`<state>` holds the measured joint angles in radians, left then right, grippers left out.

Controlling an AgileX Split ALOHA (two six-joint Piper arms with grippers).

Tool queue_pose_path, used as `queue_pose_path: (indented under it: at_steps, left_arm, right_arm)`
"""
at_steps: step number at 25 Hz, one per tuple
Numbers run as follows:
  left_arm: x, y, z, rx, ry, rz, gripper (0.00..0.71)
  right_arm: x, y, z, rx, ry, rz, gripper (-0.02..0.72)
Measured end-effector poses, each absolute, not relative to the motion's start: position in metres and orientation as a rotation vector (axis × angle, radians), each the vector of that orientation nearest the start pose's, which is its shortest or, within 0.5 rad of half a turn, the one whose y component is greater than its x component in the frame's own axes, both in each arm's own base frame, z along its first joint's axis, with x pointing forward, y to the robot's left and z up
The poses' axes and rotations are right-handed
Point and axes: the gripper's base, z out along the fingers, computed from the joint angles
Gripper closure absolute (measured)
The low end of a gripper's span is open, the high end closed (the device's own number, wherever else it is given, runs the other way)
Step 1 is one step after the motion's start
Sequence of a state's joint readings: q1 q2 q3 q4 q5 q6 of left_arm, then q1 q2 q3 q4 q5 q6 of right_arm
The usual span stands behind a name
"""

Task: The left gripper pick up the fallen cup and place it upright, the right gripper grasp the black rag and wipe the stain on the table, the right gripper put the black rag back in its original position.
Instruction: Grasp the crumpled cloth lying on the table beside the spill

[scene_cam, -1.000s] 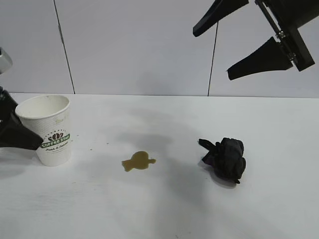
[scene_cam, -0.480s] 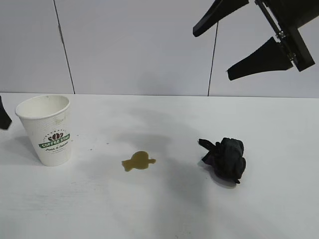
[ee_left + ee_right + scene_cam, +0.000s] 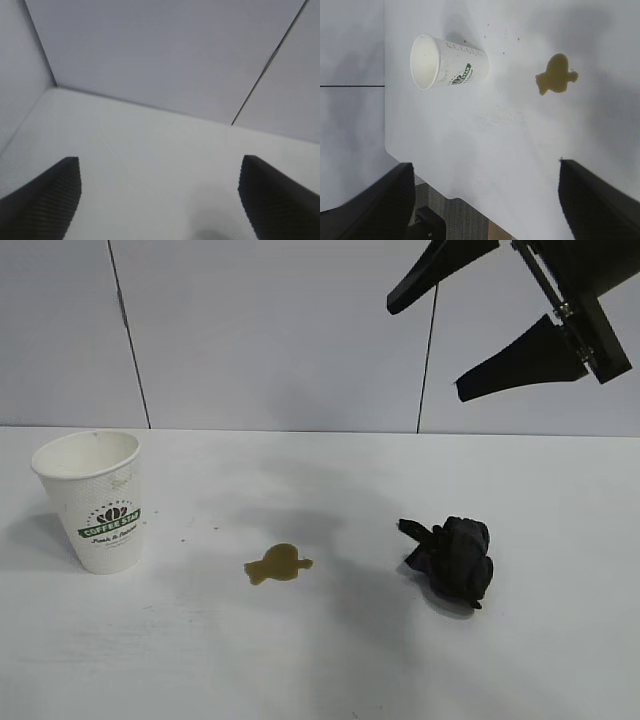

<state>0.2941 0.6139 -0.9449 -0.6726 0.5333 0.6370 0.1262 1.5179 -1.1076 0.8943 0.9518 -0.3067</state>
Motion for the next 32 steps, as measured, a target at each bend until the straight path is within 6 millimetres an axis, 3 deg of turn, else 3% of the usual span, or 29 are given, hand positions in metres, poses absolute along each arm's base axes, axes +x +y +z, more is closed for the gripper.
queue_pose_path:
  at_steps: [3,6,11,16,22,32]
  left_arm:
    - [0.050,-0.021,0.441,0.138,1.512,0.000,0.092]
    - [0.012,-0.037,0.435,0.221,1.484,-0.004,0.092]
    - [-0.024,-0.055,0.419,0.320,1.512,-0.032,0.092]
    - [-0.035,-0.058,0.400,0.392,1.677,-0.125,0.093]
    - [-0.035,-0.040,0.374,0.330,1.923,-0.089,0.093]
    - [-0.009,-0.022,0.288,0.241,2.129,-0.041,0.093]
  right_arm:
    - [0.293,0.095,0.287,-0.018,2.613,1.045,0.160]
    - [0.292,0.094,0.286,-0.033,2.626,1.031,0.160]
    - [0.292,0.094,0.285,-0.037,2.628,1.027,0.160]
    - [0.291,0.094,0.285,-0.064,2.634,1.011,0.160]
    - [0.291,0.093,0.284,-0.078,2.643,0.990,0.160]
    - [0.291,0.093,0.284,-0.084,2.644,0.988,0.160]
